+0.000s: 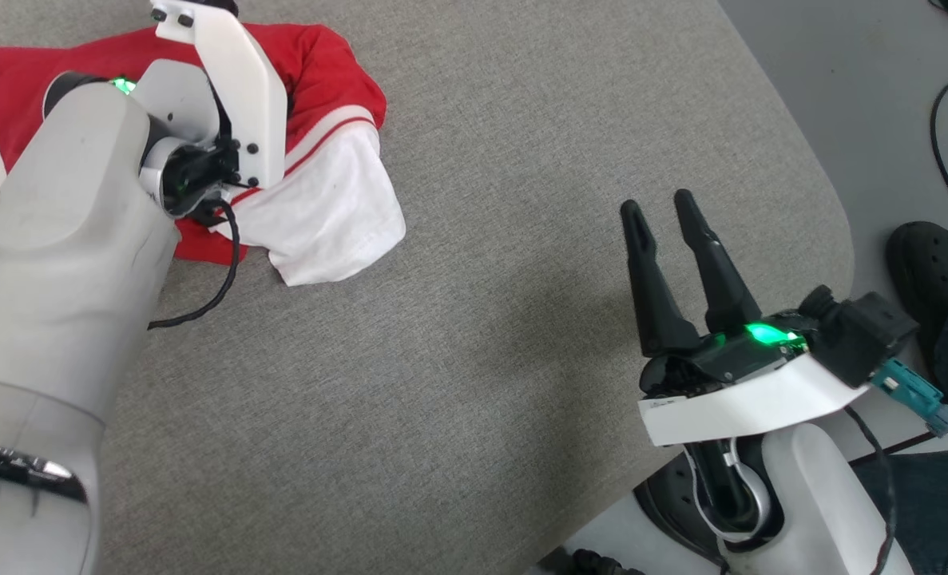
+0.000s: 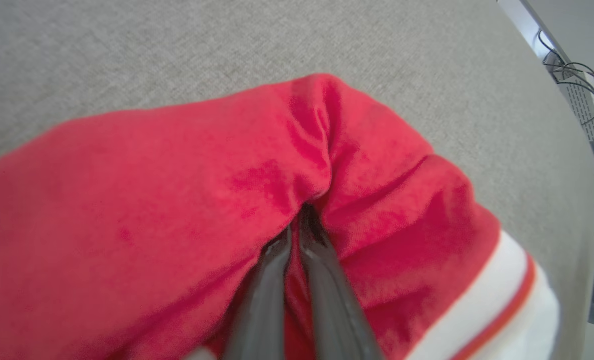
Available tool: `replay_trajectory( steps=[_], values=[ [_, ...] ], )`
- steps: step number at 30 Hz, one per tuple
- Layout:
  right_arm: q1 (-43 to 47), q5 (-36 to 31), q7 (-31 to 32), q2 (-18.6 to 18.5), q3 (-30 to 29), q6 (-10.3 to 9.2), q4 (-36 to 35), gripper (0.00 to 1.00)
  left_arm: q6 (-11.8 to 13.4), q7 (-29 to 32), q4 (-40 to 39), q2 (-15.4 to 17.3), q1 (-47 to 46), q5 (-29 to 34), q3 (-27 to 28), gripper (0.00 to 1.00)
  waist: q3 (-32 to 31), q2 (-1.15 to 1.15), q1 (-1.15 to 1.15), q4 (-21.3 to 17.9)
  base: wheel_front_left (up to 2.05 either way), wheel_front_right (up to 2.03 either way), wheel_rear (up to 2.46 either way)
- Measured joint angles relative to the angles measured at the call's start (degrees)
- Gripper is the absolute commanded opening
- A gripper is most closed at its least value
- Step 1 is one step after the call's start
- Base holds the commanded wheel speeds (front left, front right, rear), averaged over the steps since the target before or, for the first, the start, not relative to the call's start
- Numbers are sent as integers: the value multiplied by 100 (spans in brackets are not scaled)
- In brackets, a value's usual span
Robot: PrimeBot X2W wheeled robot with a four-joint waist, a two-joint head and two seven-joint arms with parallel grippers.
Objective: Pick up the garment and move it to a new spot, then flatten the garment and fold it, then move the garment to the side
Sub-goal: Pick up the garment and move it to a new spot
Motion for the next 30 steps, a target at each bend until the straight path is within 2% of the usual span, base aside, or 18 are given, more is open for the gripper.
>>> replay_trajectory(
  steps=[1,3,4,12,16,21,30],
  values=[
    [-18,-27,0,0,30,0,12,100,1,-24,-78,40,27,-87,-56,0,-17,0,0,1,0,0,0],
    [-65,-73,1,5,81,0,26,100,4,-135,-260,137,102,-310,-155,49,-58,0,0,16,0,0,0],
    [-71,-136,0,5,52,0,43,100,5,-231,-381,168,136,-369,-226,100,-74,0,0,50,0,0,0],
    [-54,-829,0,10,-231,0,231,100,7,-1200,-1367,108,516,-1273,-510,100,-359,0,0,762,0,0,0],
    [-52,-1266,1,12,-322,0,371,100,7,-2056,-1689,232,883,-1321,-713,100,-555,0,0,1231,0,0,0],
    [19,-1679,0,-58,-397,0,602,100,7,-3173,-1575,380,1780,-1463,-767,100,-873,0,0,1760,0,0,0],
    [533,-1733,1,-448,-853,0,810,100,7,-4713,-1237,272,3317,-2001,-636,100,-1510,0,0,2608,0,0,0]
  ],
)
